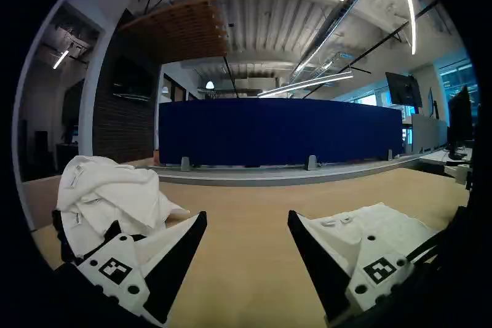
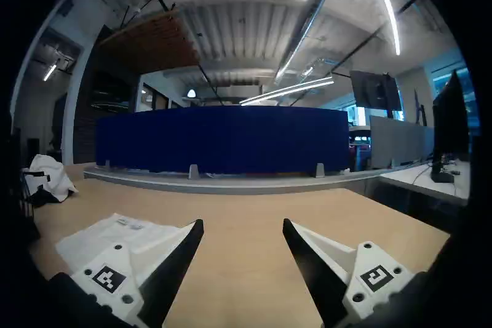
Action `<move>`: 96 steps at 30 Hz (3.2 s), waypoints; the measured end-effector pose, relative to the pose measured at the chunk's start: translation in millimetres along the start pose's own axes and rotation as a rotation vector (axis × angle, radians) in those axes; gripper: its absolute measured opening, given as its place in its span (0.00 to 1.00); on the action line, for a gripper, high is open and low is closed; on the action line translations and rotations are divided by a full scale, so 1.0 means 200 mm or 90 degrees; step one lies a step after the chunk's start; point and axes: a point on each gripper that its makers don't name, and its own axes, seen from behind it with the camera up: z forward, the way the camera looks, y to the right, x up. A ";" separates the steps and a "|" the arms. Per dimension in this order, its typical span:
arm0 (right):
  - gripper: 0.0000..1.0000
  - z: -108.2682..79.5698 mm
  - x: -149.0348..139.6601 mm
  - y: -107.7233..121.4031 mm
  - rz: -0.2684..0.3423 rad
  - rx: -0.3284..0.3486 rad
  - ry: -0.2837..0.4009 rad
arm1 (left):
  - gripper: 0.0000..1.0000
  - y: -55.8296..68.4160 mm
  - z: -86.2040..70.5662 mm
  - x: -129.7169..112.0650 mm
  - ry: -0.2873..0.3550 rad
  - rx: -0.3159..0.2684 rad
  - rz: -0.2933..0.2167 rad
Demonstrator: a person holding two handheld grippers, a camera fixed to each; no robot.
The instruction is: Fold towel
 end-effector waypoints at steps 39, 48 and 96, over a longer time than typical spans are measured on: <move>1.00 -0.03 0.21 0.01 -0.022 -0.028 -0.002 | 0.98 0.04 -0.03 0.15 -0.009 -0.008 0.004; 1.00 -0.07 0.58 0.00 -0.031 -0.036 -0.009 | 0.98 0.12 -0.05 0.45 -0.034 -0.022 0.011; 1.00 -0.27 0.51 -0.50 -0.162 0.284 -0.284 | 0.98 0.45 -0.24 0.41 -0.283 -0.278 0.166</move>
